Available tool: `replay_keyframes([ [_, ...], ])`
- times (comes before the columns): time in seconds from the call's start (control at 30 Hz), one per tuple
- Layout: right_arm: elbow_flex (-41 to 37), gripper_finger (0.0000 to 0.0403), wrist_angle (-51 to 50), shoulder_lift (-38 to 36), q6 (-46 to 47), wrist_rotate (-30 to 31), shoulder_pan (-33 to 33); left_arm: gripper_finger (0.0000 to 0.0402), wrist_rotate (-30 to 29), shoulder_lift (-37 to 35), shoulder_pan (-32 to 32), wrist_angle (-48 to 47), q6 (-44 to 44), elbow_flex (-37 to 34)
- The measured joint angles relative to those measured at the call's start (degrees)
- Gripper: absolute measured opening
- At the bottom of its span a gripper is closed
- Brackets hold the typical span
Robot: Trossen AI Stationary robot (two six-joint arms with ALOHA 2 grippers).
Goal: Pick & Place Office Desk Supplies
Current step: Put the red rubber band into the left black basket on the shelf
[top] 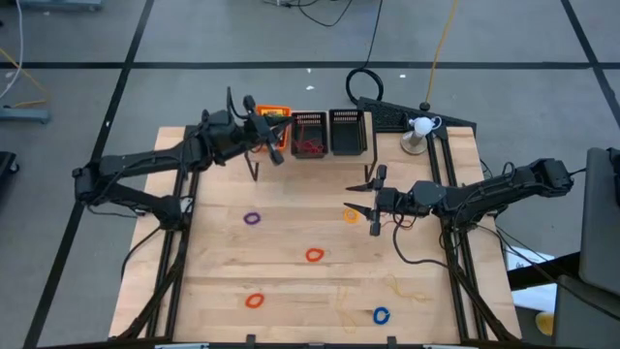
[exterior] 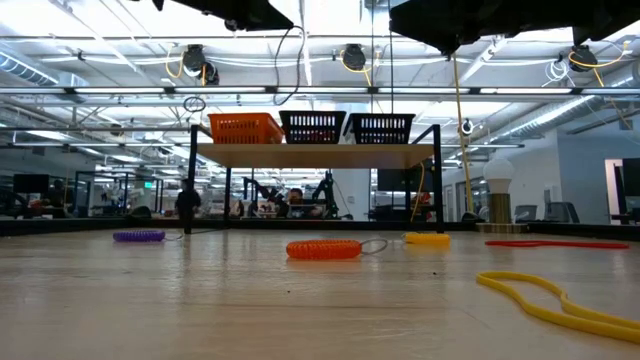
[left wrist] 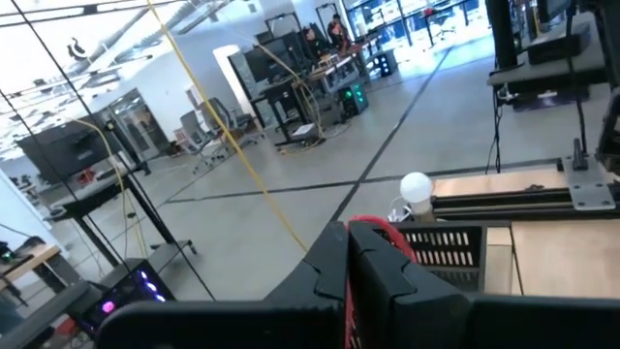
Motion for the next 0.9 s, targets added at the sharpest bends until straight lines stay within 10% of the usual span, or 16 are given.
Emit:
replay_keyframes([
  [0.9,0.0,0.0171,-0.2,0.0,0.1,0.0,0.0,0.0015,1.7,10.9,4.1,5.0,0.8,0.0],
])
